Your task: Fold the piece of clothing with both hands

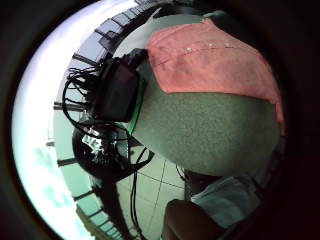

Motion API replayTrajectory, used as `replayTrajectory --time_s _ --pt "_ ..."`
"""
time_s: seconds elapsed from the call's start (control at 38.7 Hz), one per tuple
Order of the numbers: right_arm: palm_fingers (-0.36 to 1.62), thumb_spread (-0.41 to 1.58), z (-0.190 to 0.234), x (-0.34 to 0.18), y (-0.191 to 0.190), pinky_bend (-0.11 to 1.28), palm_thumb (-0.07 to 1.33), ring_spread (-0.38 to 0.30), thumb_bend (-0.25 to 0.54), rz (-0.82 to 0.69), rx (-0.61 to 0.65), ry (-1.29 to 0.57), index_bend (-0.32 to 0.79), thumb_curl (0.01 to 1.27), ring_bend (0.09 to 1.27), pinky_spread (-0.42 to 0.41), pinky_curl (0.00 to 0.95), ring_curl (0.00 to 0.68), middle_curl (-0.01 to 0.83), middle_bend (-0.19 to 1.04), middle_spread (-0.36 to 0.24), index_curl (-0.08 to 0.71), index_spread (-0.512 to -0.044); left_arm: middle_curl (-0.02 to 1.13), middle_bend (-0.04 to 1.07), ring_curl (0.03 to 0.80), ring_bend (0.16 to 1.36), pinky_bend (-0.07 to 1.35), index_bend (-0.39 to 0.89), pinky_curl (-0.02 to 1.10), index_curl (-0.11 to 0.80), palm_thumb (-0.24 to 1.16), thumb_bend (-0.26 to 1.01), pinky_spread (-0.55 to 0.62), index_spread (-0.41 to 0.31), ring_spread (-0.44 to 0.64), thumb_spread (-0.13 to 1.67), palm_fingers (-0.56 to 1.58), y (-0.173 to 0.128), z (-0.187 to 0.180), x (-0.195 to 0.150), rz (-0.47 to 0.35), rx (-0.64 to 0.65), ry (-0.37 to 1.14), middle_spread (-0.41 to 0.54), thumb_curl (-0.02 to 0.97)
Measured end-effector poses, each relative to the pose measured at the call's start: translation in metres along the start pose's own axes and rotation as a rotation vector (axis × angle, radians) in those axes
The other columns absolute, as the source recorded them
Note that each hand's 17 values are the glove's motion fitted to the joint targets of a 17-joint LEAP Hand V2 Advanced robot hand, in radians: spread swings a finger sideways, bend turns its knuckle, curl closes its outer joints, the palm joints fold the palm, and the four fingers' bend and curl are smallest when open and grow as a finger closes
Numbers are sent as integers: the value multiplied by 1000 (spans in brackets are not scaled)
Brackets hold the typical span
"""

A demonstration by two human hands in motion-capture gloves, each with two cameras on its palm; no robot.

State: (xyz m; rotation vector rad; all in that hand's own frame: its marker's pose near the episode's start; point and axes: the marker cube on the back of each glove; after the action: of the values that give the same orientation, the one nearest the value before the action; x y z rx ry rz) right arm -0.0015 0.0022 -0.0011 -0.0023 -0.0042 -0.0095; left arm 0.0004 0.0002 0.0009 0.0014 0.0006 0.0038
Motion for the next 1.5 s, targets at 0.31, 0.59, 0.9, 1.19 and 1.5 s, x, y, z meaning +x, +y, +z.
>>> replayTrajectory --time_s 0.31,0.59,0.9,1.19,1.5 --pt "263 937 -6 -1 8 403 152 122 45 -11 21 -24 163 80 241 238 197 116 162 222 -42 162 -368 190 207 197 510 362 142 125 133 187 67 373 -88 228 947 337 3 2 4 15 -29 12 15 119" --pt "244 1099 -10 0 9 394 160 141 1 -14 35 -17 162 126 244 267 238 153 224 208 -40 215 -398 253 199 225 526 387 143 156 188 191 15 439 -92 264 1100 298 1 5 5 27 -23 15 24 171" --pt "232 1135 -7 16 8 386 190 147 -6 1 28 51 157 171 242 275 270 182 270 195 -36 249 -405 298 194 248 546 404 137 179 225 197 -16 465 -92 281 1148 271 -6 10 11 36 59 12 25 210" --pt "199 1052 33 47 -9 425 302 148 -12 46 -37 78 131 228 272 265 305 213 289 190 -36 250 -401 289 150 270 585 478 146 217 256 224 -12 460 -93 292 1141 217 -37 57 21 35 75 3 73 247" --pt "125 984 96 63 -31 463 338 149 -25 54 -208 102 124 259 298 260 329 237 307 195 -25 238 -391 280 166 282 604 625 129 281 267 346 -8 378 -72 302 1139 198 -76 112 9 9 -135 -51 95 292"
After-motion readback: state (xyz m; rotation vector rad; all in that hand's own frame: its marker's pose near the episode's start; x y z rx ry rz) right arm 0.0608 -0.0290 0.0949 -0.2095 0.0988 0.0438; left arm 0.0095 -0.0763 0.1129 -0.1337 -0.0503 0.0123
